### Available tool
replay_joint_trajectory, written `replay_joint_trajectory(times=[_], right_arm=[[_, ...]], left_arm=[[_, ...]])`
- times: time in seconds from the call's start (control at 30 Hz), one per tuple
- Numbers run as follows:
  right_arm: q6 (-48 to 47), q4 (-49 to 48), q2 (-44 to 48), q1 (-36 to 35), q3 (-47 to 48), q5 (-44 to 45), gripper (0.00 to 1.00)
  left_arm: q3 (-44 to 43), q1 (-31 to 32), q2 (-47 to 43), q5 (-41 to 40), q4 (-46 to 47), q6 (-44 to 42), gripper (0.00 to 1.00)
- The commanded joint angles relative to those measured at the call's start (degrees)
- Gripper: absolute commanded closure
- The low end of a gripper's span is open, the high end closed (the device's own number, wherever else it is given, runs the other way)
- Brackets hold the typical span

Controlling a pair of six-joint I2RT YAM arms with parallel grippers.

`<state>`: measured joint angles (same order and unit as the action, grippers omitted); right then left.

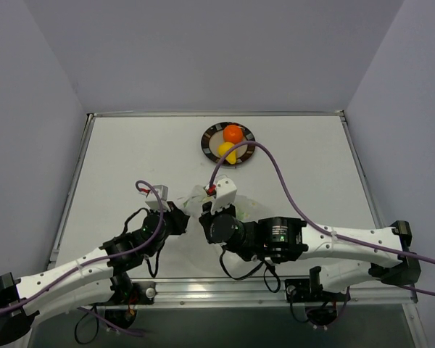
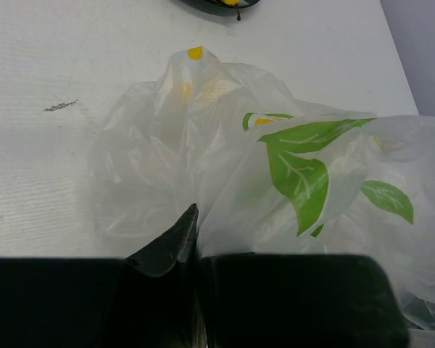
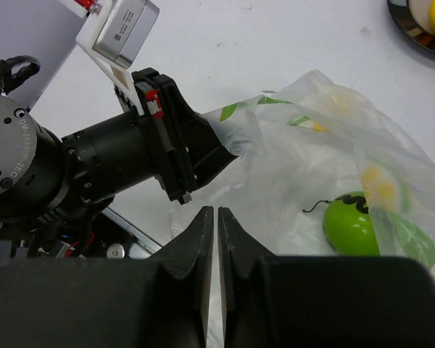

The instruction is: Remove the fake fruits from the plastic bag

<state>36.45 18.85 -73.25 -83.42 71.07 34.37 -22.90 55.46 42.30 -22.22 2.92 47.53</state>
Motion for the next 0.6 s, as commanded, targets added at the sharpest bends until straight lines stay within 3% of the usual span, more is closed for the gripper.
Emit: replay_joint_trajectory(times=[0.0,0.2,0.43,0.53,0.57], right_arm=[[2.21,1.72,-0.57,-0.78,0.65,1.31,0.99],[12.67,1.71,-3.21,0.44,-6.46,8.07,1.0],[15.58,1.71,-5.06,7.55,-14.28,7.12,0.98],[16.11,1.8,-3.74,10.54,-17.36,7.38,0.83],[16.37,1.8,-3.13,11.34,-18.15,7.47,0.69]], left_arm=[[-3.91,0.44,-0.38,0.42,2.79,1.43,0.98],[-3.91,0.52,-2.4,0.6,3.94,2.66,0.98],[-4.7,0.88,-1.35,1.91,4.38,2.39,0.98],[-4.44,1.31,-0.82,2.27,5.17,2.57,0.98],[-4.35,1.4,-0.65,2.35,5.26,2.66,0.98]])
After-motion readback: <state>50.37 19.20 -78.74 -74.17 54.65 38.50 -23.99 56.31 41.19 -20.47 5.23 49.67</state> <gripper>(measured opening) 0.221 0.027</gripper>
